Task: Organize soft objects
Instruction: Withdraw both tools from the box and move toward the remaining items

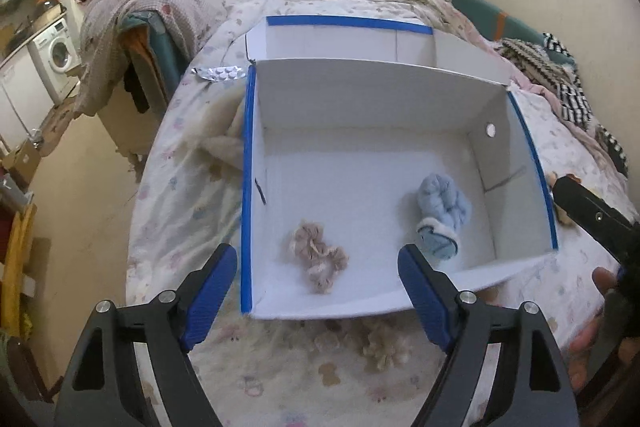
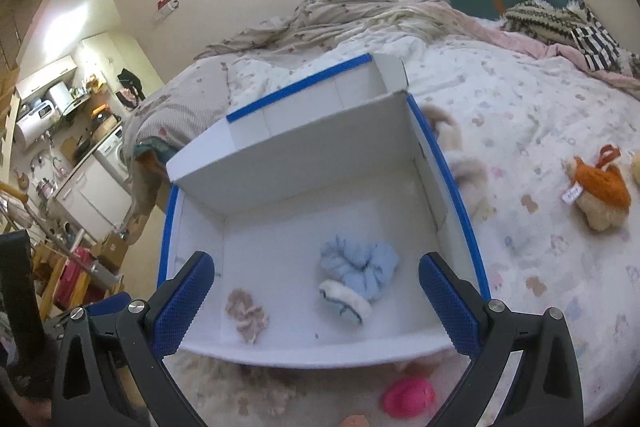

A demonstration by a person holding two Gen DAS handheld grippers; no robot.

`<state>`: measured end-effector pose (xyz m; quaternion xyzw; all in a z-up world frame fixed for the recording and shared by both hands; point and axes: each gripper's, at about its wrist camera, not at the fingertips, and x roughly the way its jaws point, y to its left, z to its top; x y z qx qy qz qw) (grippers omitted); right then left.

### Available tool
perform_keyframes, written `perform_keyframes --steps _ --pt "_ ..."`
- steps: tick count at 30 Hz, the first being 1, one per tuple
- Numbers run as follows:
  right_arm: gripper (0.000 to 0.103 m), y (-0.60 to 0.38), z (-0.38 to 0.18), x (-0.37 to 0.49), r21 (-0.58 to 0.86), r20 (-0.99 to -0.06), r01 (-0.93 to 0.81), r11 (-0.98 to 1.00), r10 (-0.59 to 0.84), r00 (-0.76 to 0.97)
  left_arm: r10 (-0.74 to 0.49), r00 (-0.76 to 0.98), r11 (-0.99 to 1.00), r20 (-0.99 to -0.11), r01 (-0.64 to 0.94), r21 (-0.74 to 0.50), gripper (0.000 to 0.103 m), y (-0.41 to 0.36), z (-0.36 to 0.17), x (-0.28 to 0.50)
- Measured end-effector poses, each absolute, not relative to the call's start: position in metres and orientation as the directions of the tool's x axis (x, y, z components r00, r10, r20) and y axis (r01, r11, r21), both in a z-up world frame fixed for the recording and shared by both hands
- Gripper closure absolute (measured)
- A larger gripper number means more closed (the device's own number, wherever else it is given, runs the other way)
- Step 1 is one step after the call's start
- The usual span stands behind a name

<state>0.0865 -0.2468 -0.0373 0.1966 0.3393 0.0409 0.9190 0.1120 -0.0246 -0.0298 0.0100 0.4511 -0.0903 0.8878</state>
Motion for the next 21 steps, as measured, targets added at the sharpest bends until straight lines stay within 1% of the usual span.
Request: perform_keyframes --steps 4,8,10,13,16,21 --pt "0.000 -0.246 -0.039 0.065 0.357 -0.611 0.036 0.934 0.204 0.765 -0.150 0.555 0.984 -0.819 0.165 -0.068 0.022 -0.011 -0.039 0.095" --pt "0.000 -0.252 -0.043 0.045 0.319 -0.624 0.039 0.947 0.179 0.761 -0.117 0.531 0.982 -0.839 0.190 -0.016 0.022 -0.009 -0.050 0.079" --pt "0.000 -0.257 -0.047 0.038 0.305 -0.638 0.053 0.951 0.163 0.752 -0.121 0.506 0.980 -0.854 0.198 -0.021 0.022 -0.006 -0.059 0.075" --pt "0.000 -0.264 -0.052 0.030 0.288 -0.661 0.078 0.954 0.140 0.737 -0.072 0.494 0.992 -0.867 0.129 -0.009 0.022 0.007 -0.068 0.073" --pt "0.000 -0.268 -0.056 0.024 0.273 -0.681 0.101 0.957 0.118 0.723 -0.043 0.510 0.996 -0.859 0.086 0.001 0.022 0.019 -0.072 0.069" --pt "0.000 -0.273 -0.068 0.024 0.298 -0.728 0.147 0.943 0.125 0.674 -0.026 0.491 0.998 -0.871 0.056 0.002 0.022 0.024 -0.078 0.068"
